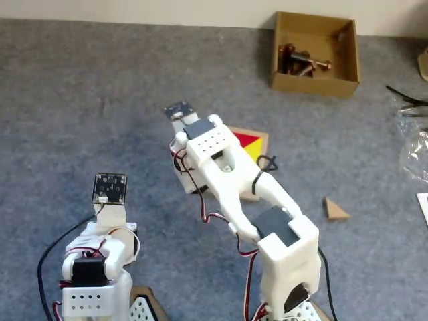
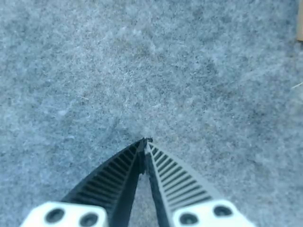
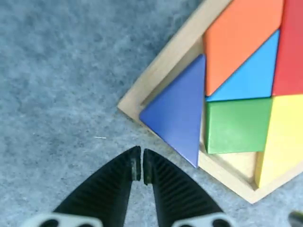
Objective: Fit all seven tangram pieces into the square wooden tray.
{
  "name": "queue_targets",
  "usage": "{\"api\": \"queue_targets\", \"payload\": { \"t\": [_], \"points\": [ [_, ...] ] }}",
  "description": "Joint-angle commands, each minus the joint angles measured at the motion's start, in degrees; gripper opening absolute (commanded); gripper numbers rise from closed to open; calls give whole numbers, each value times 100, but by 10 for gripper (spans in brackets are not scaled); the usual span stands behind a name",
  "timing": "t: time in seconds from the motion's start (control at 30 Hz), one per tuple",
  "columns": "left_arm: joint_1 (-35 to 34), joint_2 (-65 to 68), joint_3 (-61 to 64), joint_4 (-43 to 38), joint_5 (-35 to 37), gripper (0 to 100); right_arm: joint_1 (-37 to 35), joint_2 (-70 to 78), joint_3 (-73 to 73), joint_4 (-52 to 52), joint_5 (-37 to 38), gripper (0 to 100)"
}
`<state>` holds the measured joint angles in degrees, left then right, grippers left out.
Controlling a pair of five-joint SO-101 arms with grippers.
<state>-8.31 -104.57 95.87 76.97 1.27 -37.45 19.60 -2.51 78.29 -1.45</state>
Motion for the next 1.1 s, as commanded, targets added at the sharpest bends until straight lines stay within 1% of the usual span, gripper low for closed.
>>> {"api": "queue_targets", "payload": {
  "t": [0.0,0.33,0.63,1.07],
  "points": [
    [-75,-31,127,44,-35,7,92,-374,-40,-57,-53,5],
    [-75,-31,127,44,-35,7,479,-330,-31,-189,-53,5],
    [-75,-31,127,44,-35,7,470,374,-92,-189,-26,5],
    [-75,-31,127,44,-35,7,462,391,-101,-646,-18,5]
  ]
}}
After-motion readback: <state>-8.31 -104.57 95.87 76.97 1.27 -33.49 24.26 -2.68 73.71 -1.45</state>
